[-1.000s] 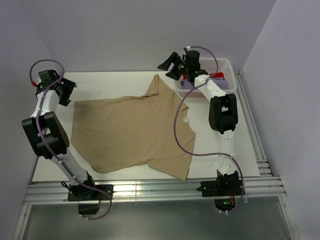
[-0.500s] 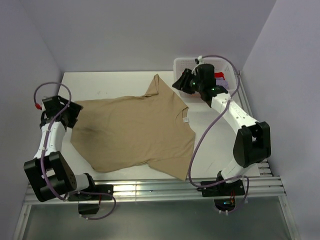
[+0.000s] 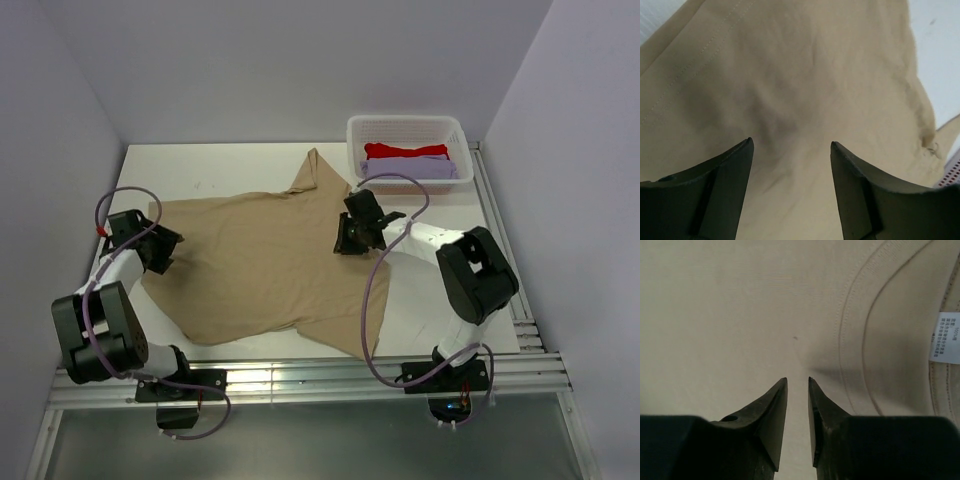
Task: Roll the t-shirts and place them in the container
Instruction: Flatten the tshirt
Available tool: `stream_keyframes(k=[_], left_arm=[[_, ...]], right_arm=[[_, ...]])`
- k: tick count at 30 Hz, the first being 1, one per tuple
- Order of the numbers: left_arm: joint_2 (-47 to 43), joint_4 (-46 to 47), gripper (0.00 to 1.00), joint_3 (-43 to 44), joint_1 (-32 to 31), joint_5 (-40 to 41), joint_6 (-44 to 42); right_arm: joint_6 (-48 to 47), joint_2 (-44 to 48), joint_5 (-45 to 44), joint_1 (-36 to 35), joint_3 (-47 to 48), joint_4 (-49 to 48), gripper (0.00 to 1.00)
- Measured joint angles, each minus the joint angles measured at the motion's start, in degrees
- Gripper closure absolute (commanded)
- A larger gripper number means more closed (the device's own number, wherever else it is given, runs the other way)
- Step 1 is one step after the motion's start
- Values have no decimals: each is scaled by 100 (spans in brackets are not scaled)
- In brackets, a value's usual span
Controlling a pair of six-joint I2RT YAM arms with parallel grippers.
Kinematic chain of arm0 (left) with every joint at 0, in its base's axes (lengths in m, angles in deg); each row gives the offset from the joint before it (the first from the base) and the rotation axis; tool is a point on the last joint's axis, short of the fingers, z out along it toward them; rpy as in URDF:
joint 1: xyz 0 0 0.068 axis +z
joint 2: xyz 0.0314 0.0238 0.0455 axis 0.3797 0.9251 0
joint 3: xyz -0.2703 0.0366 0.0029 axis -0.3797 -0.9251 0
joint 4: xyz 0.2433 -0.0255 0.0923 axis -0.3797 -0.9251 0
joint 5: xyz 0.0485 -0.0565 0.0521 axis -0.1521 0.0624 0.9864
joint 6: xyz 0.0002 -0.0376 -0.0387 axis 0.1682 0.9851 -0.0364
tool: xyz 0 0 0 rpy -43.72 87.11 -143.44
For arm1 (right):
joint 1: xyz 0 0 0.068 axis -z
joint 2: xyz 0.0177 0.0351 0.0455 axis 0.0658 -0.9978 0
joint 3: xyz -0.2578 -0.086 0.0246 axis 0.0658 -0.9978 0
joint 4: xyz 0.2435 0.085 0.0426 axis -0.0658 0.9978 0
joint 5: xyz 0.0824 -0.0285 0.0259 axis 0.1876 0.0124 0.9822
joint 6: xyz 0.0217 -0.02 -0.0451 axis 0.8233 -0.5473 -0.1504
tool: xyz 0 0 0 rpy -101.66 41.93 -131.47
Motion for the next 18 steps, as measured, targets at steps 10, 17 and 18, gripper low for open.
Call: stream_keyframes(k=[10,17,18], left_arm=[[1209,367,36,415,-50,42,9],[1858,339,37,1104,-63,13,-2],[1985,302,37,1263,-63,-7,-2]], right_arm=[[203,-883,-522,-13,581,22,83],[273,-1598,-671,-13,1547,101,86],[284,-1685,-682,-11,1694,168,86]])
